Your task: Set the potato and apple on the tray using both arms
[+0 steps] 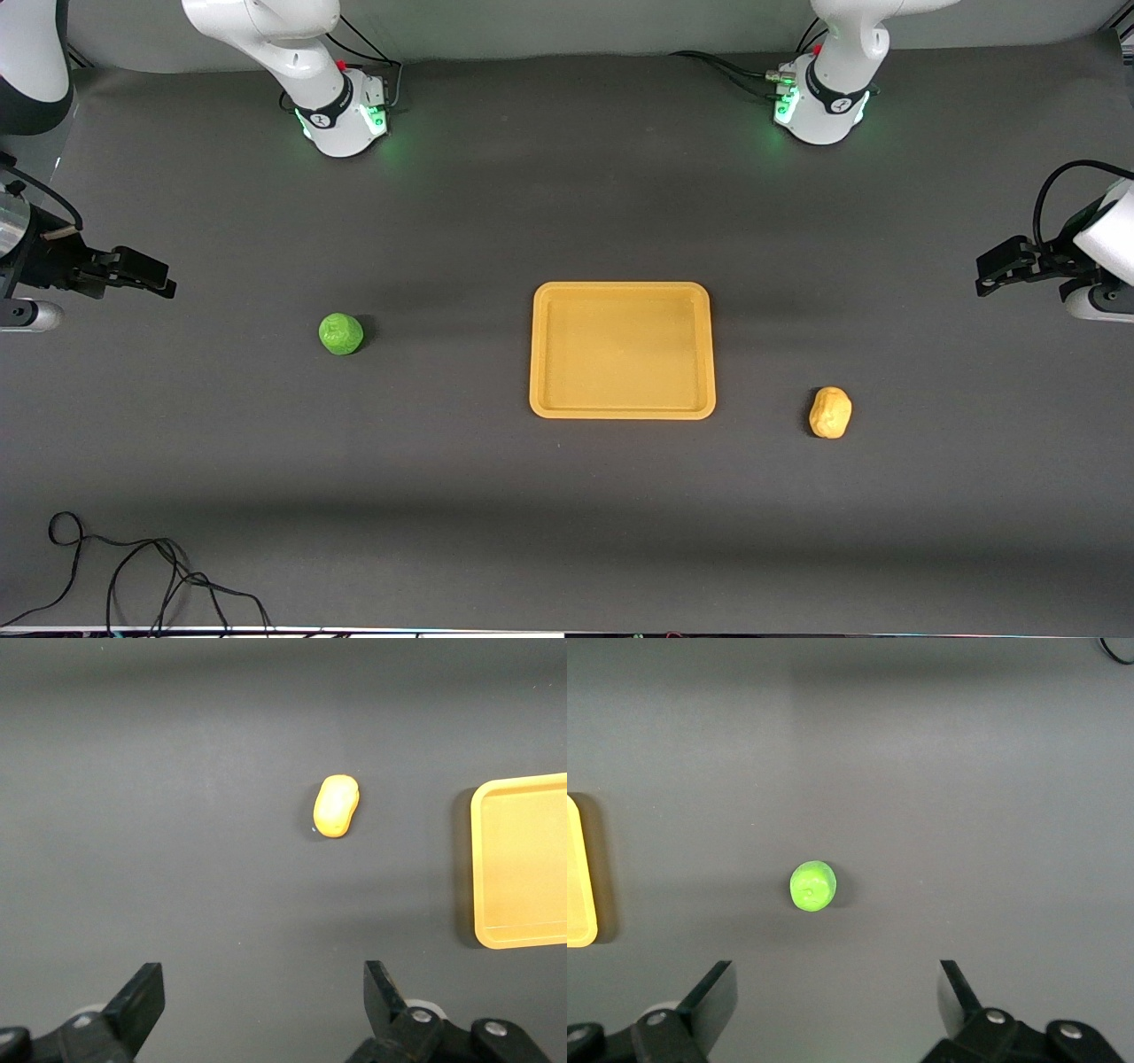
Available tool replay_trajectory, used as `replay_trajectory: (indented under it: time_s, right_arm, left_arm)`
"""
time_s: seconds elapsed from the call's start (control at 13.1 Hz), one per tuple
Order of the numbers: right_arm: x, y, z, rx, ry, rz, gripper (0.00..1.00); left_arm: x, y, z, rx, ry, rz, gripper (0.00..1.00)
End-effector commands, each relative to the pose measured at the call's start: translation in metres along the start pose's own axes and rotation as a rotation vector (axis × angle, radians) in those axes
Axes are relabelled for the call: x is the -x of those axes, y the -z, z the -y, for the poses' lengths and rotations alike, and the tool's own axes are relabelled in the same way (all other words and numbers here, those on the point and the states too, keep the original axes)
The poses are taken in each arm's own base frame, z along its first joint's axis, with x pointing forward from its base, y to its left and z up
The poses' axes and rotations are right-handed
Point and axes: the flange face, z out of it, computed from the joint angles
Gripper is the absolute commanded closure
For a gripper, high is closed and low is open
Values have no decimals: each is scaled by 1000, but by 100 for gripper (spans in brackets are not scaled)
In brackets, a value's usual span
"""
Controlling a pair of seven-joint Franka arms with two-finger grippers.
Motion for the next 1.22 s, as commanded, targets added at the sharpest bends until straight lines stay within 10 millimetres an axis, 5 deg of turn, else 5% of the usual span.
replay_trajectory:
  time_s: [0.0, 0.38, 0.84, 0.99, 1.15]
  right_arm:
    - [5, 5, 0, 5, 8, 0, 0]
    - [4, 7, 0, 5, 10, -5, 0]
    - [7, -4, 5, 3, 30, 8, 0]
    - [22, -6, 23, 5, 63, 0, 0]
    - [47, -10, 26, 2, 67, -16, 0]
  left_arm:
    - [1, 11, -17, 4, -28, 4, 0]
    - [-2, 5, -21, 6, -37, 4, 0]
    - [-4, -30, -9, 113, 16, 18, 0]
    - [-3, -62, -16, 110, 13, 23, 0]
    - [-7, -119, -23, 101, 17, -23, 0]
